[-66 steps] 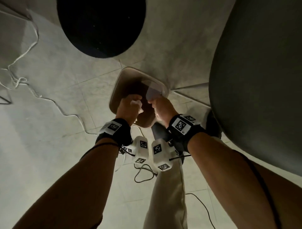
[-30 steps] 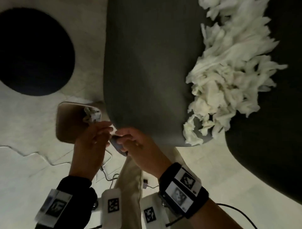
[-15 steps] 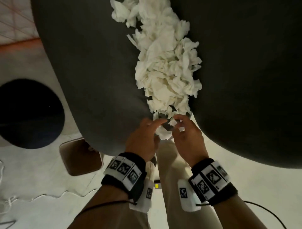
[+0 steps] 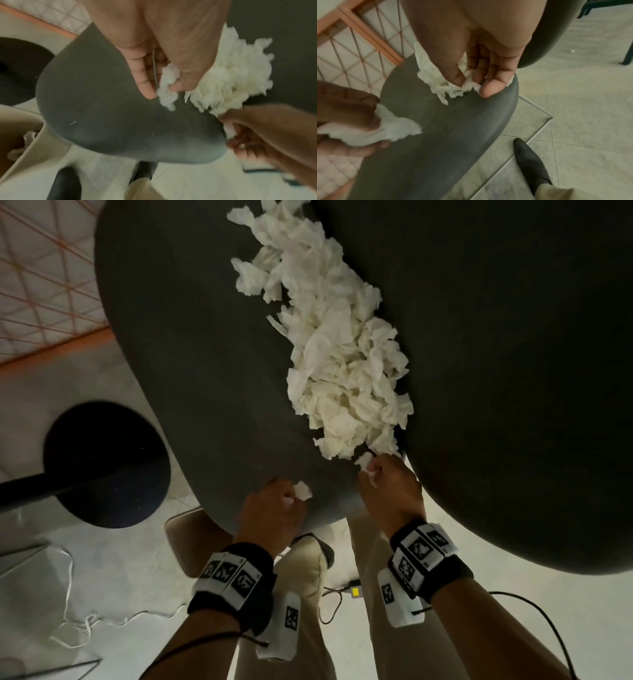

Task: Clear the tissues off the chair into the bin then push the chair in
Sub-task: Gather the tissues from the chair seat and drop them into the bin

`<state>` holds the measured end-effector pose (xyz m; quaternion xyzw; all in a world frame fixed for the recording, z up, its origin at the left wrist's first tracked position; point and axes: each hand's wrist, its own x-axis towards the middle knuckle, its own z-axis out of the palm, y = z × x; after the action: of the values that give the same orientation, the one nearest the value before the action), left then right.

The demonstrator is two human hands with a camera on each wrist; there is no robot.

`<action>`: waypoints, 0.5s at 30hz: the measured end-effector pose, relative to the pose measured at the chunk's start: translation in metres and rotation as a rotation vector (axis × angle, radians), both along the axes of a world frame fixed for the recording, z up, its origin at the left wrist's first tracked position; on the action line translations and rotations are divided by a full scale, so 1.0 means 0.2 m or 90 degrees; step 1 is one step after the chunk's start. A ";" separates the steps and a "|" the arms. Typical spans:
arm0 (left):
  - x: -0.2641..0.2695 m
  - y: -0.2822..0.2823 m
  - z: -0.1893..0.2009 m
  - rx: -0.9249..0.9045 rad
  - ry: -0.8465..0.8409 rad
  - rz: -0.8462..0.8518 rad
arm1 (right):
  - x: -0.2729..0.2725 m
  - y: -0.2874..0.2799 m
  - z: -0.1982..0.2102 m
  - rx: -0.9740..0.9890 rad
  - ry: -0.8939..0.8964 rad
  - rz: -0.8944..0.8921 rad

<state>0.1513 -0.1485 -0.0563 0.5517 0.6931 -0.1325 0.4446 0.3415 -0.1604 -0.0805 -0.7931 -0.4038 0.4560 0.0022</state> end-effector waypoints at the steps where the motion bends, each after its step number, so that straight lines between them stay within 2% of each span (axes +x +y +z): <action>1: -0.01 0.01 0.02 0.016 0.005 0.007 | 0.00 -0.01 0.02 0.010 0.012 -0.024; 5: 0.00 0.05 0.06 0.054 -0.069 0.089 | 0.02 -0.06 0.05 0.041 0.062 -0.109; 8: 0.05 0.11 0.08 0.100 -0.119 0.105 | 0.02 -0.07 0.04 0.044 0.127 -0.257; 10: 0.09 0.14 0.09 0.117 -0.134 0.113 | 0.02 -0.10 0.04 0.070 0.127 -0.322; 13: 0.13 0.18 0.08 0.149 -0.128 0.120 | 0.01 -0.09 0.04 0.099 0.066 -0.304; 15: 0.14 0.21 0.05 0.118 -0.107 0.083 | -0.02 -0.09 0.00 0.074 -0.003 -0.257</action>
<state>0.1795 -0.1070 -0.0469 0.5537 0.6968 0.0082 0.4558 0.3370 -0.1778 -0.0806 -0.8576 -0.2625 0.4202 0.1379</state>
